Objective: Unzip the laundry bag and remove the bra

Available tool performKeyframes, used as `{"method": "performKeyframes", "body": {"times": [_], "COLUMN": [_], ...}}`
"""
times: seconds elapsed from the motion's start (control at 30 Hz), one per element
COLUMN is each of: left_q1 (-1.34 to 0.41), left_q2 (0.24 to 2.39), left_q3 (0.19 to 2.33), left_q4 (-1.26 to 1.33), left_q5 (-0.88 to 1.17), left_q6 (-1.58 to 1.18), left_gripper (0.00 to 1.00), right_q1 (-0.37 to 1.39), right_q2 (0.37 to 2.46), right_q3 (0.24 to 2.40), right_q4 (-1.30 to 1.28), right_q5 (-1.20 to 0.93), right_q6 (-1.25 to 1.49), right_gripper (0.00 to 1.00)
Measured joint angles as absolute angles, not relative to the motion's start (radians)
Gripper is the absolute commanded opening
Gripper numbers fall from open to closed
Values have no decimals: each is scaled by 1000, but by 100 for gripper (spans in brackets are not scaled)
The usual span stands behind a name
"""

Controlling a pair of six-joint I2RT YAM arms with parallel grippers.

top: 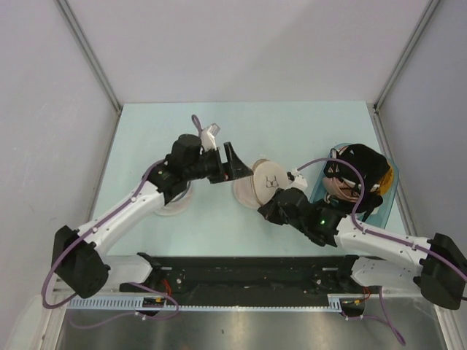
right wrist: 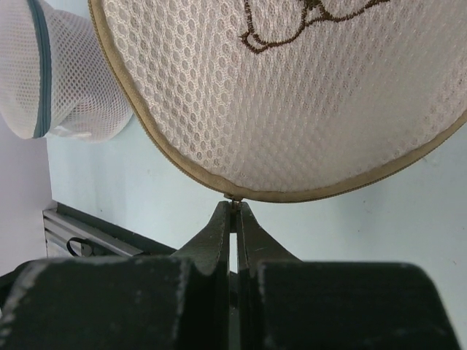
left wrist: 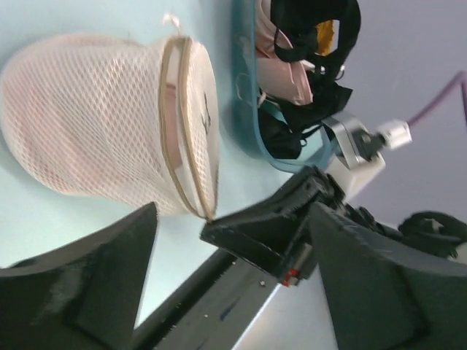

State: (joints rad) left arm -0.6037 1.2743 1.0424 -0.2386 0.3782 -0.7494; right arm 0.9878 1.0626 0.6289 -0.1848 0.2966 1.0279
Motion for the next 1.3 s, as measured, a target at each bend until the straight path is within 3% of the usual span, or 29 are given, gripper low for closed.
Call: {"method": "performKeyframes", "body": {"times": [0.13,0.43,0.53,0.67,1.07,1.3], "left_q1": [-618,-657,-684,-701,-688,-578], "left_q2": [1252,1415,1434,1446,1509,1473], "left_q3": [954,862,861,863,983,1093], "left_q4": [-182,-48,-16,9,-84,-195], "left_q5": [396,476,480,484,503,497], "left_q6": [-812,-920,-942,-950,-875,-775], "left_gripper": [100,63,45,0,0,1], "right_q1": [976,975,975,975,940,806], "right_q2": [1096,1109,1101,1094,1067,943], "right_q3": [629,629,629,629,629,606], "right_q4": [-159,-145,-147,-156,-180,-246], "right_q5": [272,255,255,255,273,270], "right_q6": [1027,1028,1028,1028,1026,992], "right_gripper": [0,0,0,0,0,0]}}
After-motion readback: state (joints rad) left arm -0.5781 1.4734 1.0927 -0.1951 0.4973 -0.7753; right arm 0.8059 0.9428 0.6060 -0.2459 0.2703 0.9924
